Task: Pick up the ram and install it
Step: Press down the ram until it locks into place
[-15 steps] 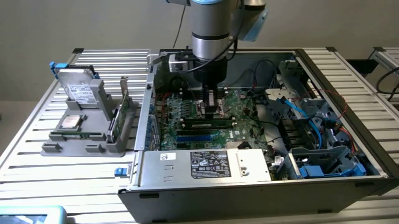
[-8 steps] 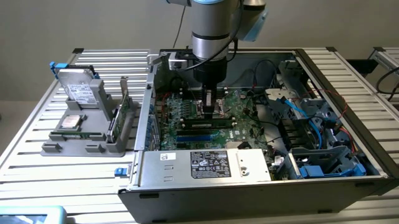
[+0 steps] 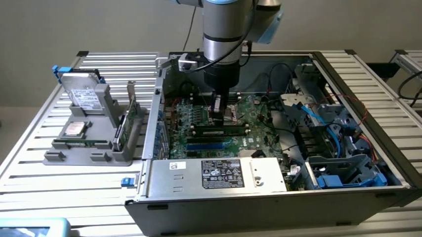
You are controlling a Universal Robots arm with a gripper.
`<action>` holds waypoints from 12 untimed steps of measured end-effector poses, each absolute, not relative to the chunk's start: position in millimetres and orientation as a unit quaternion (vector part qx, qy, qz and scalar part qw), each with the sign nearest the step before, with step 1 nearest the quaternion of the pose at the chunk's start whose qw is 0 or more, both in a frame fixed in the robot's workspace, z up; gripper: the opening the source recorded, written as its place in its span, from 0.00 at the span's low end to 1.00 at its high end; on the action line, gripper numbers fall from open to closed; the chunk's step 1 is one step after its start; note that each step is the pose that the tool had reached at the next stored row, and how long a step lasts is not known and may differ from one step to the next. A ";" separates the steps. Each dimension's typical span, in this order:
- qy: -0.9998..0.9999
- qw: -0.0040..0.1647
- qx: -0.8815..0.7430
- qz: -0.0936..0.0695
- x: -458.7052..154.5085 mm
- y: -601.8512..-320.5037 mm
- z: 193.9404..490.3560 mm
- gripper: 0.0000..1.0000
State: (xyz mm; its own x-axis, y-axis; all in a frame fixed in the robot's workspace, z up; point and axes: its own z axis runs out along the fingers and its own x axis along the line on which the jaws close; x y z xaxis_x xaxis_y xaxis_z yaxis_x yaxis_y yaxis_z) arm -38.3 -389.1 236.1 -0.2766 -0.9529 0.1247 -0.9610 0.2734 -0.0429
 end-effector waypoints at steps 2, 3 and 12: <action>-0.806 0.038 0.588 0.054 -38.3 -389.1 236.1 0.11; -0.811 0.038 0.582 0.054 -38.3 -389.1 236.1 0.11; -0.846 0.042 0.528 0.051 -38.3 -389.1 236.1 0.11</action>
State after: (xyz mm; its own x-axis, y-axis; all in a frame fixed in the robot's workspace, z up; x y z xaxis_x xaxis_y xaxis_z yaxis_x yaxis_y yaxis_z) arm -38.3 -389.1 236.1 -0.4381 -0.8902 0.1247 -0.8988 0.4363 -0.0428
